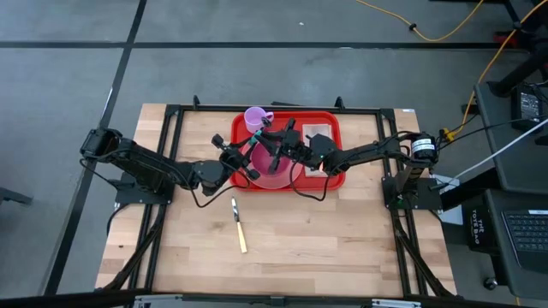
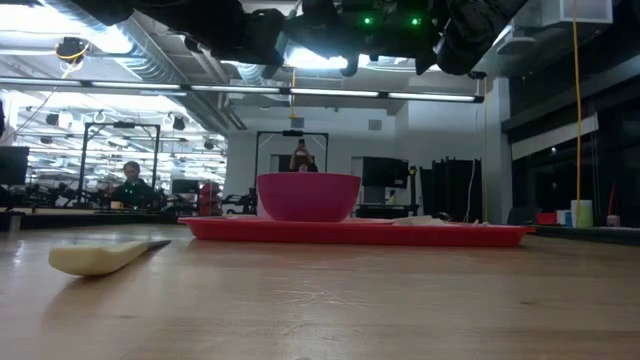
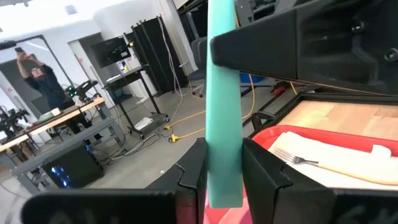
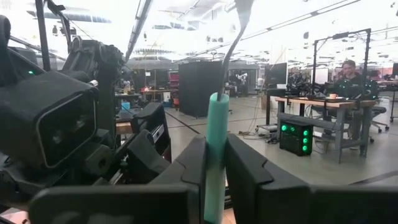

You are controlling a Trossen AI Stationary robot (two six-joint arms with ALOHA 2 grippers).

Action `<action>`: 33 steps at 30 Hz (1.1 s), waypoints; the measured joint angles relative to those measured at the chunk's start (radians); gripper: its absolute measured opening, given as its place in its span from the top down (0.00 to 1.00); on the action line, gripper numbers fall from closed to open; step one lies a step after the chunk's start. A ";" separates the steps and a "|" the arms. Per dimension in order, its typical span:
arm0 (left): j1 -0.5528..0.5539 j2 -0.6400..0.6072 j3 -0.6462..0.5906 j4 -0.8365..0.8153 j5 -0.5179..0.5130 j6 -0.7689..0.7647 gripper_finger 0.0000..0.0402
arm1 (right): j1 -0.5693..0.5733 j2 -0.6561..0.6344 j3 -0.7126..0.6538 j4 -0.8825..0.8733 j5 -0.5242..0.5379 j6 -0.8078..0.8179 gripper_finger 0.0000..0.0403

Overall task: Set up tray
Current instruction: Put the blue spoon on top of the brown napkin to the left of the orange fork

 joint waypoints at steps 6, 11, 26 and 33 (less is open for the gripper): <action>0.000 0.000 0.000 0.001 0.015 -0.006 0.84 | 0.000 0.000 0.000 0.000 -0.002 0.026 0.83; -0.001 -0.001 0.000 0.001 0.020 -0.008 0.84 | 0.000 0.000 0.000 -0.001 0.003 0.025 0.90; -0.038 0.000 0.000 -0.016 0.040 0.056 0.69 | 0.002 -0.001 -0.001 -0.018 -0.046 0.052 0.90; -0.089 -0.003 0.000 0.016 0.023 0.081 0.60 | 0.004 -0.001 -0.001 -0.014 -0.088 0.062 0.90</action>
